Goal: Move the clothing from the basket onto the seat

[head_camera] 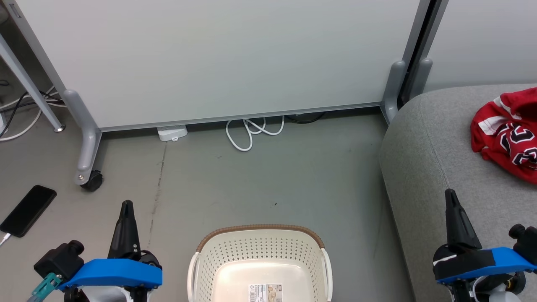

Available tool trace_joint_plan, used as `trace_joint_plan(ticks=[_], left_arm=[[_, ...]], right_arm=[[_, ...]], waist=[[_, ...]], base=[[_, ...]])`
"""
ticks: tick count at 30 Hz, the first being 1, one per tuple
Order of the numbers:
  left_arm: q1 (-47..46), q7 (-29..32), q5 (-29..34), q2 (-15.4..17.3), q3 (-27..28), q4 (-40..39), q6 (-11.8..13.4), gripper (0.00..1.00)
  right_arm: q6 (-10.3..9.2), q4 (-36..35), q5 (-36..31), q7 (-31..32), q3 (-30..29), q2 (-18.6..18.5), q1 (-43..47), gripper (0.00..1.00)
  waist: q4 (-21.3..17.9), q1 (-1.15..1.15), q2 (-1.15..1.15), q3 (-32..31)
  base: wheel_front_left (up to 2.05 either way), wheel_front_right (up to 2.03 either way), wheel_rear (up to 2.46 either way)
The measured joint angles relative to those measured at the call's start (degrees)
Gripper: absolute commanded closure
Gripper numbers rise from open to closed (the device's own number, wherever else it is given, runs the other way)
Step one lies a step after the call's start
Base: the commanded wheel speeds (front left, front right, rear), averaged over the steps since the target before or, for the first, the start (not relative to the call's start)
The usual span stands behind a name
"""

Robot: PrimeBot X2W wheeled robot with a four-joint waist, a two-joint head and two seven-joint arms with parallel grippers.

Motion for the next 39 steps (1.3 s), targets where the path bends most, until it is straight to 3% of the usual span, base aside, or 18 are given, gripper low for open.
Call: trace_joint_plan(ticks=[39], left_arm=[[-1.26,7.32,-27.91,0.01,2.69,-0.07,0.0,1.0]], right_arm=[[-0.01,0.88,29.66,7.2,-0.62,-0.01,-0.5,1.0]], waist=[[-0.85,0.0,0.0,-0.54]], base=[[0.0,0.0,0.0]])
